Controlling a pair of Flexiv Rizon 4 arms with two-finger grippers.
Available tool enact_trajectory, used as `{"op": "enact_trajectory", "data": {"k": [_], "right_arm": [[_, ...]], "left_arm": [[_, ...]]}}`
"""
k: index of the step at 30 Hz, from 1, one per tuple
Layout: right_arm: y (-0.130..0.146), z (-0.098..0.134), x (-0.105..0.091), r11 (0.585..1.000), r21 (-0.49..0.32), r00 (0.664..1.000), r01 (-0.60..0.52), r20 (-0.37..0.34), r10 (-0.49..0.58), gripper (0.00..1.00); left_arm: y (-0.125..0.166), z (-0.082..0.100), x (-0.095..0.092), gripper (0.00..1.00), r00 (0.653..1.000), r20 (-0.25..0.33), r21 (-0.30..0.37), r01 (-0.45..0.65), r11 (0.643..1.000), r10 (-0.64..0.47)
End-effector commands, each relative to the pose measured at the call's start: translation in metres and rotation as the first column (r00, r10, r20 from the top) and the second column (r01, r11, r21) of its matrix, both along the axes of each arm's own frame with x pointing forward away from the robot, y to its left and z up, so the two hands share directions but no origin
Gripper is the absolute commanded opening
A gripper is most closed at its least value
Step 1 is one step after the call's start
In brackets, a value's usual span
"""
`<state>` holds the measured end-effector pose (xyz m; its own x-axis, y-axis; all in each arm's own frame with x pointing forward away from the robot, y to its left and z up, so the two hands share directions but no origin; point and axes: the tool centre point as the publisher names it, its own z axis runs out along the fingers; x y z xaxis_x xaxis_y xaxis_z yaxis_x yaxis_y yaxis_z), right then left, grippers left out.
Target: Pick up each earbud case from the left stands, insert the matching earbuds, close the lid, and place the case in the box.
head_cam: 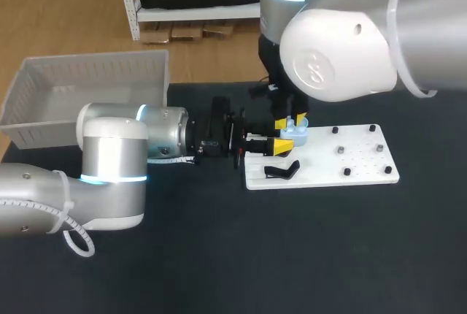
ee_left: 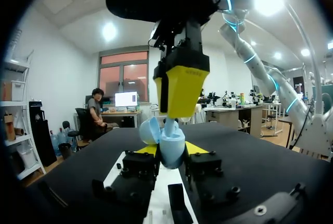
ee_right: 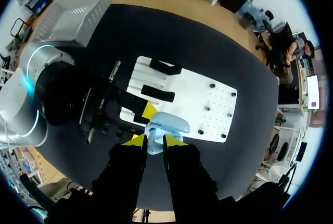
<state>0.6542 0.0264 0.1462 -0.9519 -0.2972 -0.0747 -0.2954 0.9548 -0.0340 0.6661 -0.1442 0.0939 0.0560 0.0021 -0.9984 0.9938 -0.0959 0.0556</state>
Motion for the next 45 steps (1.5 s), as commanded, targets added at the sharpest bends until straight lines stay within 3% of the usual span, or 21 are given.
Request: {"op": "enact_trajectory", "data": {"k": [1, 45], "right_arm": [[-0.0012, -0.0001, 0.0002, 1.0, -0.002, 1.0, 0.005, 0.002, -0.005, 0.0], [-0.0003, 0.0008, -0.0034, 1.0, 0.001, 1.0, 0.009, 0.003, -0.009, 0.0]], "left_arm": [[-0.0003, -0.0006, -0.0013, 0.0, 1.0, 0.002, -0.002, -0.006, 1.0, 0.006], [-0.0003, -0.0006, -0.0013, 0.0, 1.0, 0.002, -0.002, -0.006, 1.0, 0.006]]}}
